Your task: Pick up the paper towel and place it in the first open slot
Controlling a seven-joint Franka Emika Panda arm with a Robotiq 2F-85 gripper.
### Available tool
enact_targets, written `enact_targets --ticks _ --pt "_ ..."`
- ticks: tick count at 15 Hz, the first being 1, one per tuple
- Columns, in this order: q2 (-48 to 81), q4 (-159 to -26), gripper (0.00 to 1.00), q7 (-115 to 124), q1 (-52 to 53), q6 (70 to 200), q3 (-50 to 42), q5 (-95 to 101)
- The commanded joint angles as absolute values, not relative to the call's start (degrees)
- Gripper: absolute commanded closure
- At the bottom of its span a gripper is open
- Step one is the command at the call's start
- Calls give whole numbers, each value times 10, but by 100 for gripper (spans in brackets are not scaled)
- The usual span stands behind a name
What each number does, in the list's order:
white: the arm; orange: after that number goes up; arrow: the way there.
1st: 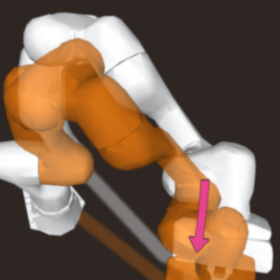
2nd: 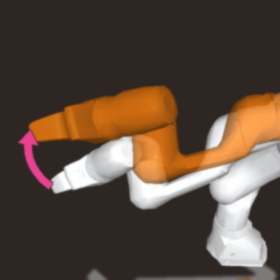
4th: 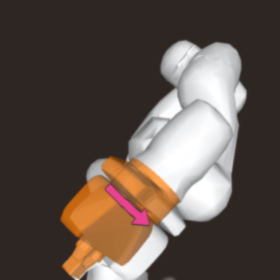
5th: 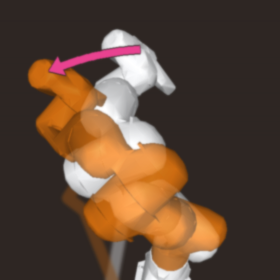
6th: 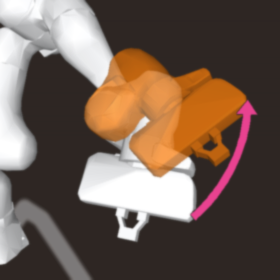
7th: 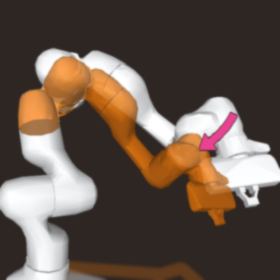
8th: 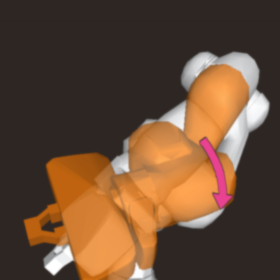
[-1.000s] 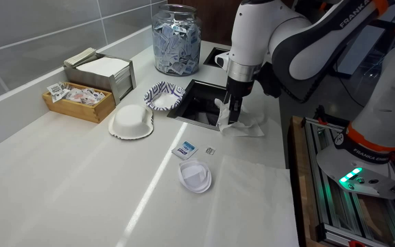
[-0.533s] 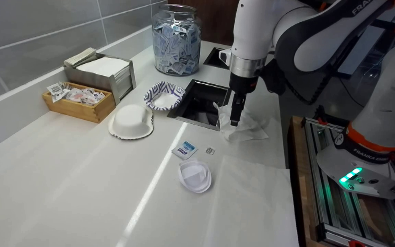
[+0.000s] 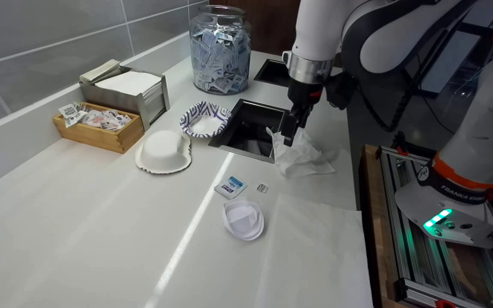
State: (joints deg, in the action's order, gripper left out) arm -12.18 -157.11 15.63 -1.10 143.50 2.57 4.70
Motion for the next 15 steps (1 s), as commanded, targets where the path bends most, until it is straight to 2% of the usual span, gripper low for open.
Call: enact_targets --ticks 1,15 --pt "-99 -1571 0 161 -22 1453 14 23" --pt "3 -1576 0 159 -47 1564 -12 44"
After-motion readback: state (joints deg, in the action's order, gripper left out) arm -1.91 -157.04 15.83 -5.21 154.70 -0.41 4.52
